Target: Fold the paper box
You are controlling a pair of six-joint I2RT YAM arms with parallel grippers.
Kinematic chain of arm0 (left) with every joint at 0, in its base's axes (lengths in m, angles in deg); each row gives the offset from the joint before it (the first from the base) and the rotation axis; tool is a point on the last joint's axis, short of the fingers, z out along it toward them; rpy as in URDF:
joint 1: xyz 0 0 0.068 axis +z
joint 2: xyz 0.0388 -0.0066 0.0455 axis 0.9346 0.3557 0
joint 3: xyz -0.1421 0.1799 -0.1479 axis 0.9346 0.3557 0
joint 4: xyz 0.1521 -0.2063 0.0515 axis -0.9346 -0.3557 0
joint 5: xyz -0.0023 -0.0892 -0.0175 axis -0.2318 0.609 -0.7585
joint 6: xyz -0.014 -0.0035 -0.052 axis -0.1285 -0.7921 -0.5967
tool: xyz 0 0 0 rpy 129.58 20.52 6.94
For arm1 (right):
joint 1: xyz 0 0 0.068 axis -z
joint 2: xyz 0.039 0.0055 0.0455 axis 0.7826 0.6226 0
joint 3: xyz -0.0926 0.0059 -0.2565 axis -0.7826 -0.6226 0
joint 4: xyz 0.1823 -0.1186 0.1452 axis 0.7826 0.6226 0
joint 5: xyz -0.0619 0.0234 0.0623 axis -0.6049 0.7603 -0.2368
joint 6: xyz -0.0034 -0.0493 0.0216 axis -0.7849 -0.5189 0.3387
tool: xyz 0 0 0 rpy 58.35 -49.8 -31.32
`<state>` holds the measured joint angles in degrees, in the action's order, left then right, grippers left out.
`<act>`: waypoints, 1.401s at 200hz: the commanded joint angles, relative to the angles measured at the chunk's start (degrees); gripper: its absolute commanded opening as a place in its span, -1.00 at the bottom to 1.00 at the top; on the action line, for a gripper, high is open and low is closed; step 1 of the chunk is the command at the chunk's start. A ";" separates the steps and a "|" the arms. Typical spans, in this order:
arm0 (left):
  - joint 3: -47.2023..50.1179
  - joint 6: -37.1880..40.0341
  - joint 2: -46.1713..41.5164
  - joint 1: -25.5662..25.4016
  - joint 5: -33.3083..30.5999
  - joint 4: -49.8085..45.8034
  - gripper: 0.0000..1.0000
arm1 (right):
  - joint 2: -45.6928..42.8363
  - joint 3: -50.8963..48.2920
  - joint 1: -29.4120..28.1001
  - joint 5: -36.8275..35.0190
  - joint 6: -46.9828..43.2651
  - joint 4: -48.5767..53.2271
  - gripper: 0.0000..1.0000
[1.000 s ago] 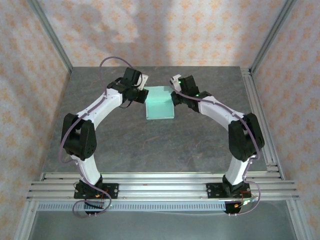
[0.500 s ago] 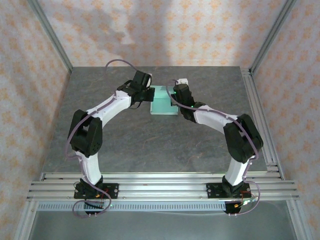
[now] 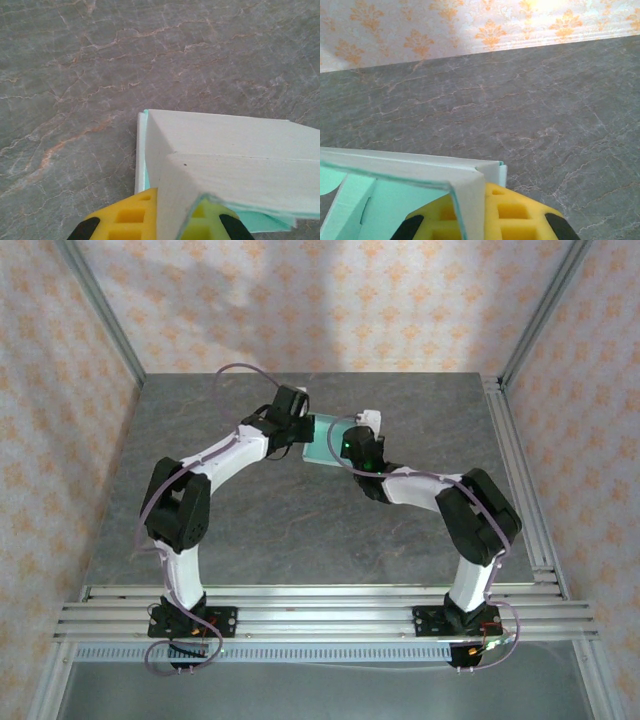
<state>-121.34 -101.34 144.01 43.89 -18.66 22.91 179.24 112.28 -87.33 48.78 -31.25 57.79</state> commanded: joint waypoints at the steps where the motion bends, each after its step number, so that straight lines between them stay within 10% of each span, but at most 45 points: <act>1: 0.88 -1.52 1.85 -1.02 -0.14 1.01 -1.00 | 0.83 -1.09 -0.64 -0.80 1.90 -7.90 -1.00; 133: -2.06 3.97 1.33 -1.36 2.72 -5.37 -1.00 | 0.08 -3.65 -0.64 5.09 -2.06 -10.45 -1.00; 200: 0.41 11.17 -8.58 3.33 10.90 -12.59 0.19 | -4.28 -1.29 1.96 10.66 -5.93 1.79 -1.00; 280: 6.36 28.52 -17.41 8.58 17.36 -14.85 0.77 | -9.11 4.09 7.80 23.91 -15.08 20.70 -1.00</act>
<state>-116.03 -82.98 126.39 52.43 -3.36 9.88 173.01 113.31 -81.17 65.87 -42.40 70.60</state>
